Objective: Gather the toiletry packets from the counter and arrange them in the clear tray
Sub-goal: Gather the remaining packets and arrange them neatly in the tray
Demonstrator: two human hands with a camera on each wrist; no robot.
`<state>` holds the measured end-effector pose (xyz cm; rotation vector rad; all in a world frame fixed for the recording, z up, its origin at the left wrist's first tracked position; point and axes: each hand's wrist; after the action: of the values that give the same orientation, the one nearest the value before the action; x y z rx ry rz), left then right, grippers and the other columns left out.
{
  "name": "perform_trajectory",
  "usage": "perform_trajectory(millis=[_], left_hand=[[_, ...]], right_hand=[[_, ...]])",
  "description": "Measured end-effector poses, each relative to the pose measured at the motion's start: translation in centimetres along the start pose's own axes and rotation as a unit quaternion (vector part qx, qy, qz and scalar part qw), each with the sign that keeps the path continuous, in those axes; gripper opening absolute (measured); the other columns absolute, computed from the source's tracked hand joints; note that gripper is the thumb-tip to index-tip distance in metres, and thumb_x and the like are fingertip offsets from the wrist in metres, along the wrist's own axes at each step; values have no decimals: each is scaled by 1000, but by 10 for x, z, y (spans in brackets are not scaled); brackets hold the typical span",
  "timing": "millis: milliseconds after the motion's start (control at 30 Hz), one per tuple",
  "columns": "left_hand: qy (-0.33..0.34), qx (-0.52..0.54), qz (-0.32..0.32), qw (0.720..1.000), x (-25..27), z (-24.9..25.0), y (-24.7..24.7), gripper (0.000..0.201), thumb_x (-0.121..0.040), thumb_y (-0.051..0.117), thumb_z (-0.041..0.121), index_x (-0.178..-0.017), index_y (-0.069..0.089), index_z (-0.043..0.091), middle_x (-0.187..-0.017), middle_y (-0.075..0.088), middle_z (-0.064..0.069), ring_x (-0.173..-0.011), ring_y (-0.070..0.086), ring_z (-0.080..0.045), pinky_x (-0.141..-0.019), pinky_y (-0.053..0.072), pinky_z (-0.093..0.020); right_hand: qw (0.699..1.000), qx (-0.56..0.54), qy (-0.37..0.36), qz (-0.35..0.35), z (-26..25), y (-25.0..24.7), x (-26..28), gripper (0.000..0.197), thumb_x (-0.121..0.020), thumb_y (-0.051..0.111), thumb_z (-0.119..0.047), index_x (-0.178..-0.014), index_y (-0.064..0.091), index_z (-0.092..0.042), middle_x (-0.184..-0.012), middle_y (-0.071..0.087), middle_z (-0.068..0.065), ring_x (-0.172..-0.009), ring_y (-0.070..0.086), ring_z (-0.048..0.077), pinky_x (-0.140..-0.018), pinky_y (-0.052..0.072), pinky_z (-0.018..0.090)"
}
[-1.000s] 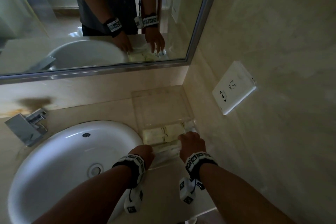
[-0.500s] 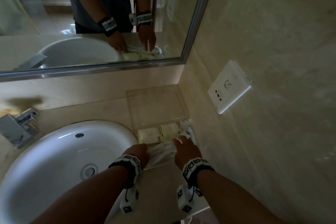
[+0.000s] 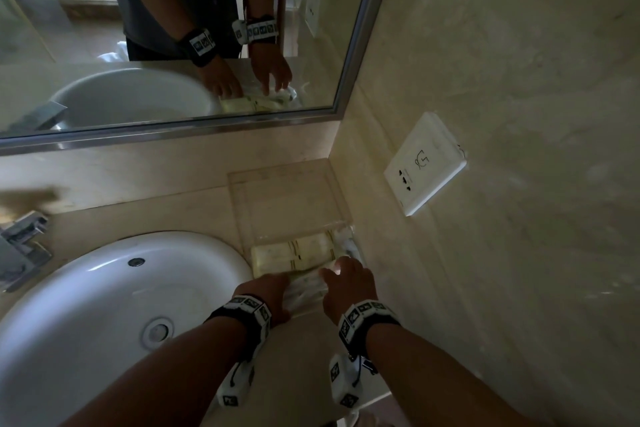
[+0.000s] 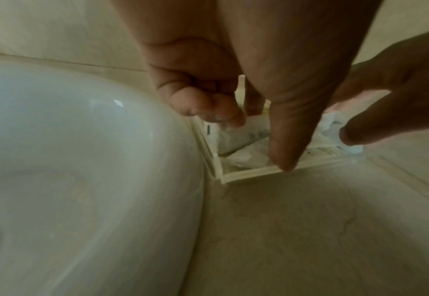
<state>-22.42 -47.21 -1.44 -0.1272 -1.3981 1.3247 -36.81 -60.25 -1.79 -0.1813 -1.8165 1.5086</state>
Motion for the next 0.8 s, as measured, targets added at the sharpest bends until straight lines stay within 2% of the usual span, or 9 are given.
perform_trajectory(millis=[100,167,300,433,533,600,667,733,800], left_hand=[[1,24,2,1000,0,0,-2,68,-83,59,49,-145,33,39,-143,48,2,-126,52,-22,-102,47,-34],[3,19,12,1000,0,-2,-4,64,-86,57,40,-145,33,42,-141,49,3,-124,54,-22,-99,49,-32],[8,-8,11,1000,1,-1,-3,64,-88,56,26,-146,32,39,-140,46,0,-123,55,-25,-98,49,-33],[1,-2,11,1000,-1,1,-1,66,-86,59,24,-146,34,37,-141,47,-1,-123,55,-25,-99,50,-35],[-11,5,13,1000,1,-2,0,70,-87,59,28,-149,26,33,-142,47,-2,-124,54,-25,-100,49,-36],[-19,1,14,1000,1,-3,0,75,-87,60,30,-150,20,28,-140,49,-3,-121,56,-25,-96,50,-36],[-23,1,12,1000,1,-2,-2,74,-88,59,30,-150,19,26,-138,49,-4,-118,57,-25,-94,51,-36],[-20,-4,6,1000,0,-2,-3,69,-88,58,30,-148,24,26,-137,49,-4,-116,58,-26,-91,51,-36],[-15,-10,-1,1000,-1,-2,-6,64,-89,57,29,-145,28,27,-135,49,-5,-114,58,-27,-90,50,-36]], right_hand=[[999,-13,-3,-44,5,0,0,64,-91,49,-33,-150,26,-33,-164,-5,7,-151,-8,28,-122,7,50],[998,-7,-2,-67,9,0,-4,67,-91,49,-35,-151,19,-35,-164,-10,6,-151,-11,29,-121,6,51],[998,-18,9,-59,14,3,-5,68,-91,48,-27,-152,20,-33,-163,7,4,-149,7,30,-119,15,52],[998,-43,32,30,14,2,-1,60,-93,46,-14,-149,29,-26,-161,11,11,-143,24,31,-115,29,45],[993,-49,46,98,12,0,0,44,-92,47,-17,-135,45,-28,-153,27,8,-130,39,28,-105,37,43],[989,-111,19,95,10,0,-1,39,-92,44,-13,-127,55,-29,-150,32,4,-132,40,23,-107,38,37],[987,-139,-17,83,9,2,-1,38,-92,46,-13,-125,58,-28,-146,39,-2,-138,36,16,-108,40,31],[990,-116,-56,62,7,7,-1,43,-91,50,-18,-134,53,-25,-148,39,-3,-139,36,18,-111,37,31],[993,-97,-63,26,4,11,0,53,-91,50,-22,-144,43,-21,-156,31,1,-144,29,20,-117,28,34]])
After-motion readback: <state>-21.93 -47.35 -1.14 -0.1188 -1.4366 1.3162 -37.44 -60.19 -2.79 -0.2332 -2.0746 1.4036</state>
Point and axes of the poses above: each hand's wrist, its own x-axis away from the middle knuckle, its own y-axis out of the palm, z = x × y
